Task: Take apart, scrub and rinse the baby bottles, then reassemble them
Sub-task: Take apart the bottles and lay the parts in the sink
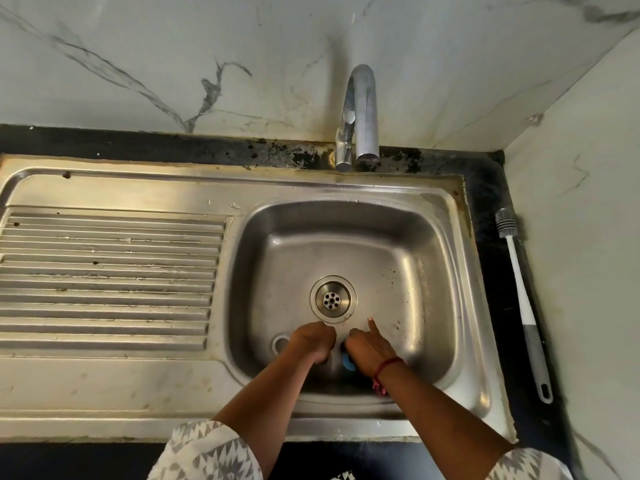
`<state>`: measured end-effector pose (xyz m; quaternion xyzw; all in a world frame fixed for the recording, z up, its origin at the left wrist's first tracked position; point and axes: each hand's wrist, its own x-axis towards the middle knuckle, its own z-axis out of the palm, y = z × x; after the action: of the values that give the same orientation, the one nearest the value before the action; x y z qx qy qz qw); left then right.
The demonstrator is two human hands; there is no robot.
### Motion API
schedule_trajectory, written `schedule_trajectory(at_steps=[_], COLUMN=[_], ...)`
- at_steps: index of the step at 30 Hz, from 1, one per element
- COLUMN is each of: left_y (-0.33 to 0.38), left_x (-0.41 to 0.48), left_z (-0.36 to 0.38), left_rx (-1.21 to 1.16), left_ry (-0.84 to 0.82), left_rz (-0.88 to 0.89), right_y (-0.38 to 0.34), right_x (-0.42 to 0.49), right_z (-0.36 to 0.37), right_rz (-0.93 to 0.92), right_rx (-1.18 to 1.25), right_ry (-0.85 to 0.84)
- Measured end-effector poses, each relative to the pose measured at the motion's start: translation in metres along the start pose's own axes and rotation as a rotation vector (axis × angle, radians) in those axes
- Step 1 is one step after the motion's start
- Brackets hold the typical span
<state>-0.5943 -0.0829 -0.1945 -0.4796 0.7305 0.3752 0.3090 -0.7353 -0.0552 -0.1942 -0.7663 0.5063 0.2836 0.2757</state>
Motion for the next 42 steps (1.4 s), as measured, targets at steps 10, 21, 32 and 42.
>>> schedule_trajectory(at_steps=[10, 21, 32, 42], left_y=[0.003, -0.006, -0.017, -0.054], left_x=[-0.011, -0.02, -0.033, -0.09], left_z=[0.002, -0.015, -0.024, -0.044], left_rx=[-0.056, -0.091, -0.14, -0.479], left_ry=[0.0, 0.041, 0.129, 0.524], left_rz=[0.029, 0.014, -0.034, -0.123], right_y=[0.002, 0.012, 0.003, -0.029], right_x=[-0.005, -0.01, -0.016, -0.013], right_z=[0.0, -0.013, -0.027, -0.078], right_rz=[0.02, 0.06, 0.049, -0.072], right_rx=[0.004, 0.111, 0.206, 0.675], right_ry=[0.03, 0.074, 0.151, 0.441])
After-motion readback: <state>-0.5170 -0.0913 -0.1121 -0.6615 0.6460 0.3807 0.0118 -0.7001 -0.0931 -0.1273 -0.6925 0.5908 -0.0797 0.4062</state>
